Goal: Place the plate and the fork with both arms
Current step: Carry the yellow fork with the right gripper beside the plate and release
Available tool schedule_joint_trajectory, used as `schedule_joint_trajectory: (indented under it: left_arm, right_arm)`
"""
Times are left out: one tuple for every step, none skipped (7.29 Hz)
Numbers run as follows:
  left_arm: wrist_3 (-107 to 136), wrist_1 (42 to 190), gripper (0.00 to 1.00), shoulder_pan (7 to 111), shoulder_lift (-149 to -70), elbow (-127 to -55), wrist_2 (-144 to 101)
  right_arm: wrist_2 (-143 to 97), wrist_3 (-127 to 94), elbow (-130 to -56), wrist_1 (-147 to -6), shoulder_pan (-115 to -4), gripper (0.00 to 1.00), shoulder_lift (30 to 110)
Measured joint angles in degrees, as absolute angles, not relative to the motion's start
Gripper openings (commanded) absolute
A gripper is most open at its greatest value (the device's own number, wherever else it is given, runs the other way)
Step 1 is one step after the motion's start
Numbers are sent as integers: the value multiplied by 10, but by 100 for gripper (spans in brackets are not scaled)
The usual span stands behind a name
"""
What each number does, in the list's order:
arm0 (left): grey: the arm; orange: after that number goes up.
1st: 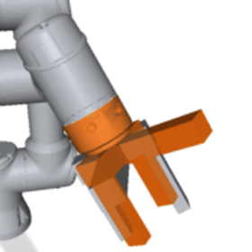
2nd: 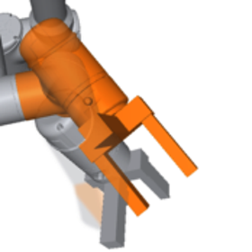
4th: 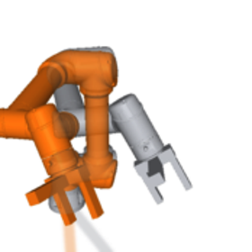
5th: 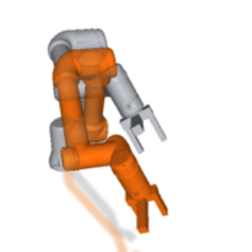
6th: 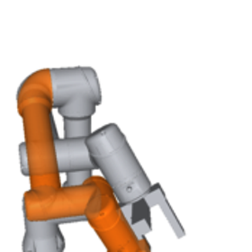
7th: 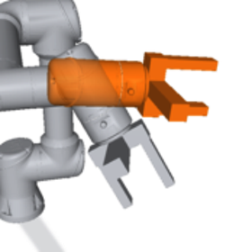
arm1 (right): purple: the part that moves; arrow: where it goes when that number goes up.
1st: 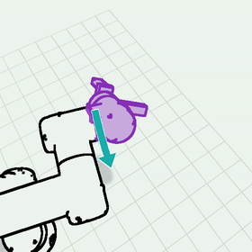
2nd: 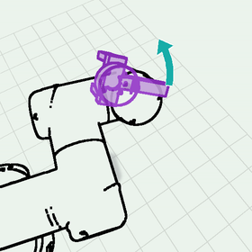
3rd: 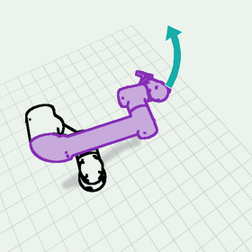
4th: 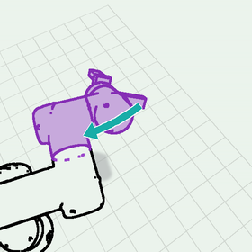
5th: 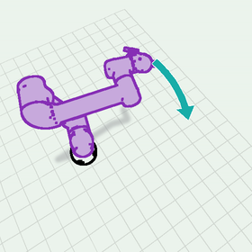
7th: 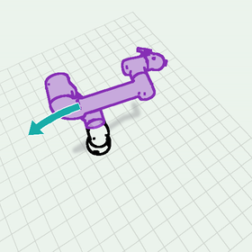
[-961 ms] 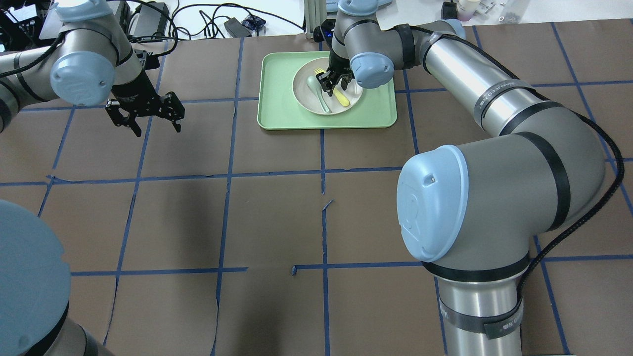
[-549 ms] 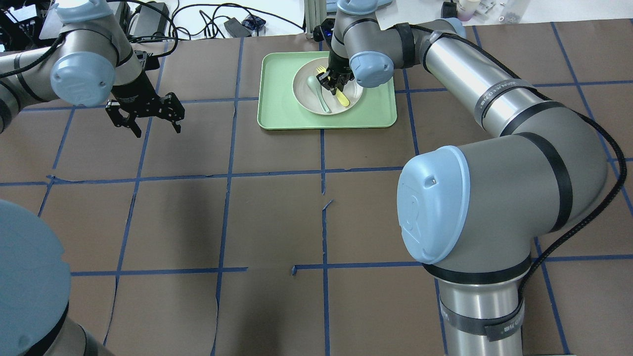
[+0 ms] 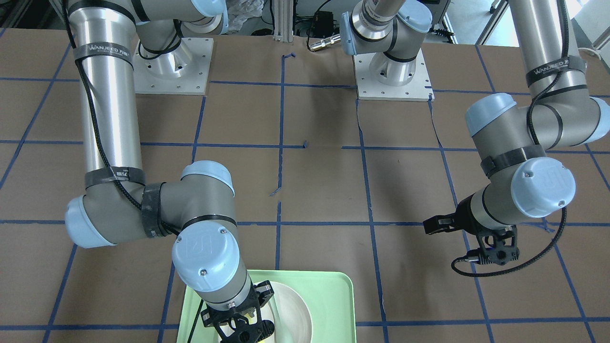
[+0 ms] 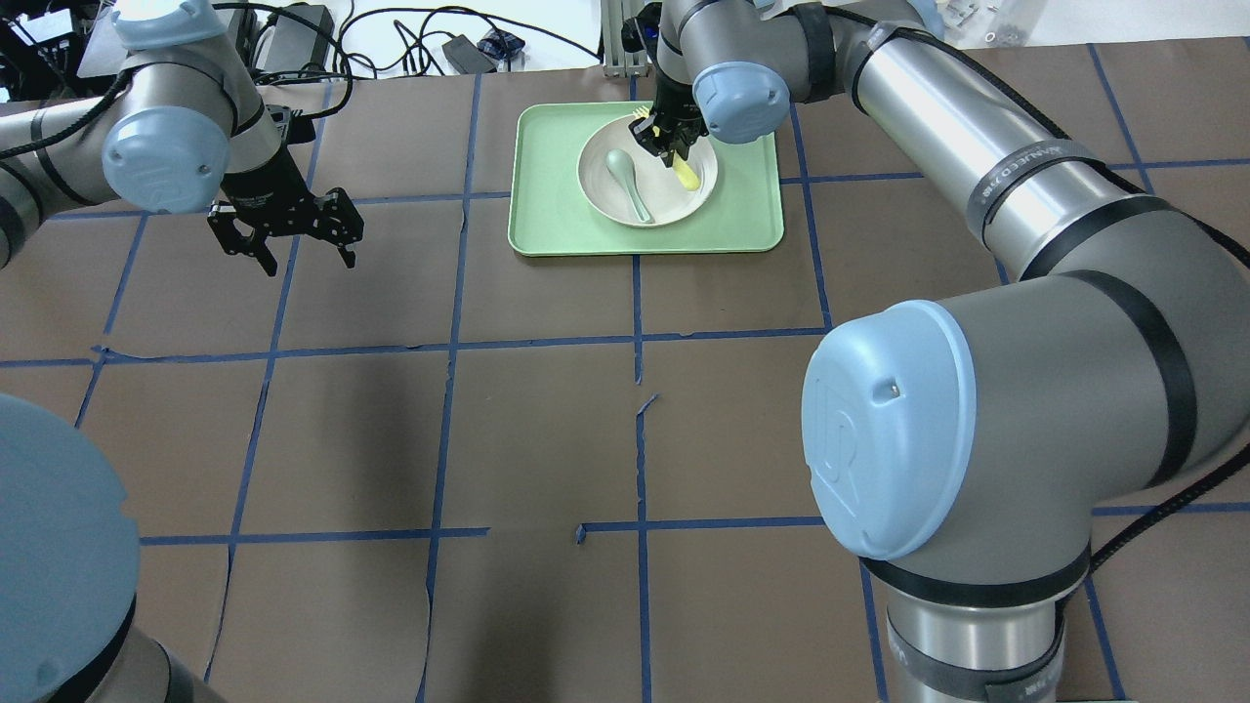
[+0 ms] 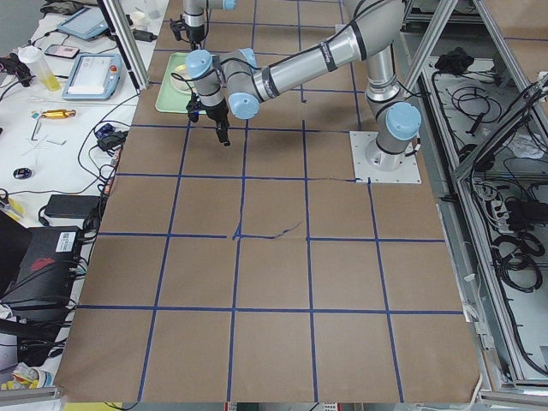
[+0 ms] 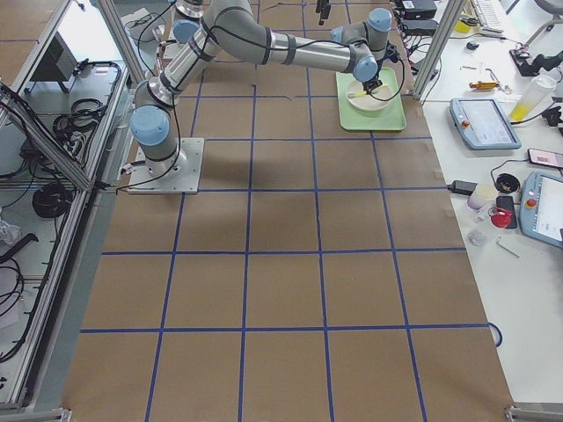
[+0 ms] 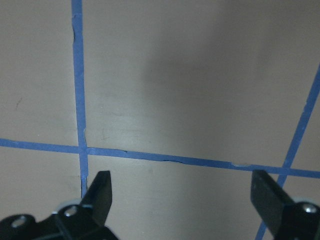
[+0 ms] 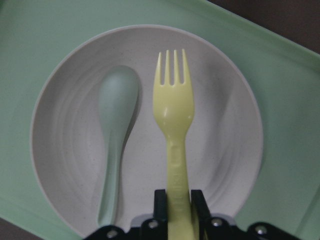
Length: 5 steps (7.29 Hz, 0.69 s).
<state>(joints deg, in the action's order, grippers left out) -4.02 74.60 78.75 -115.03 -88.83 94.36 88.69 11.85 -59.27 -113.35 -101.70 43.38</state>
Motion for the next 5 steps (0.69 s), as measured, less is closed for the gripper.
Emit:
schedule_joint_trajectory:
  left_arm:
    - [-40, 746, 100, 787, -1150, -888, 949]
    - [-40, 745, 100, 787, -1150, -889, 951]
    - [-40, 745, 100, 788, -1150, -890, 952]
    - [-40, 745, 100, 788, -1150, -892, 953]
    - [-40, 744, 100, 788, -1149, -893, 953]
  right_arm:
    - [921, 103, -605, -1125, -1015, 0, 447]
    - [961, 90, -616, -1121, -1011, 0, 456]
    - [983, 82, -623, -1120, -1000, 0, 460]
    - [986, 76, -628, -1119, -984, 0, 461]
    - [977, 64, -633, -1119, -972, 0, 459]
